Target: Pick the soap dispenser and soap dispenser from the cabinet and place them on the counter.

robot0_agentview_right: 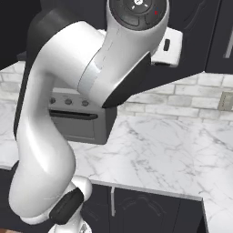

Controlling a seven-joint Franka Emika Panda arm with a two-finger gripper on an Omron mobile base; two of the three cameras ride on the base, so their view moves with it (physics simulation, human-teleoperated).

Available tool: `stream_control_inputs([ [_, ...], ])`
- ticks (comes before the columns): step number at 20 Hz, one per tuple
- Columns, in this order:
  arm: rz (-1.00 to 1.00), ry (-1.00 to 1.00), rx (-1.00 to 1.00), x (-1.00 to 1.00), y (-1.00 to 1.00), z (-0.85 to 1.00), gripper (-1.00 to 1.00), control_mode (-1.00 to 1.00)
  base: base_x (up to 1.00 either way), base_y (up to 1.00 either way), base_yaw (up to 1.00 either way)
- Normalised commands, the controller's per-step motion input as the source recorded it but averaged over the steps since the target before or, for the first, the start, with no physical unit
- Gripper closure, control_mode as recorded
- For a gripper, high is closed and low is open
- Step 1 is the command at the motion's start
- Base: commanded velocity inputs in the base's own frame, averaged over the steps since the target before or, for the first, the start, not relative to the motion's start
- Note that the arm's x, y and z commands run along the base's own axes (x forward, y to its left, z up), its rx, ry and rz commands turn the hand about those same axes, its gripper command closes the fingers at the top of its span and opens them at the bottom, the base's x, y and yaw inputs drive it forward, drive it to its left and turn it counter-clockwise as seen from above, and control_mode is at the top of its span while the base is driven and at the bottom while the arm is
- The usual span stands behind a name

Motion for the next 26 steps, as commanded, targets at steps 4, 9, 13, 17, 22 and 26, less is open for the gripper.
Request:
stream_control_inputs([
  [4,0.02,-0.18,-0.22,-0.63,0.41,-0.01,-1.00,-1.00,0.00,0.00,0.00],
  [9,0.02,-0.22,-0.37,-0.65,0.66,-0.21,-1.00,-1.00,0.00,0.00,0.00],
  [13,0.00,-0.21,-0.43,-0.60,0.63,-0.35,-1.00,-1.00,0.00,0.00,0.00],
  [17,0.00,-0.16,-0.47,-0.57,0.61,-0.41,-1.00,-1.00,0.00,0.00,0.00],
  [22,0.00,-0.07,-0.50,-0.11,0.84,-0.44,-1.00,-1.00,0.00,0.00,0.00],
  [26,-0.03,-0.09,-0.45,0.21,0.87,-0.41,-1.00,-1.00,0.00,0.00,0.00],
])
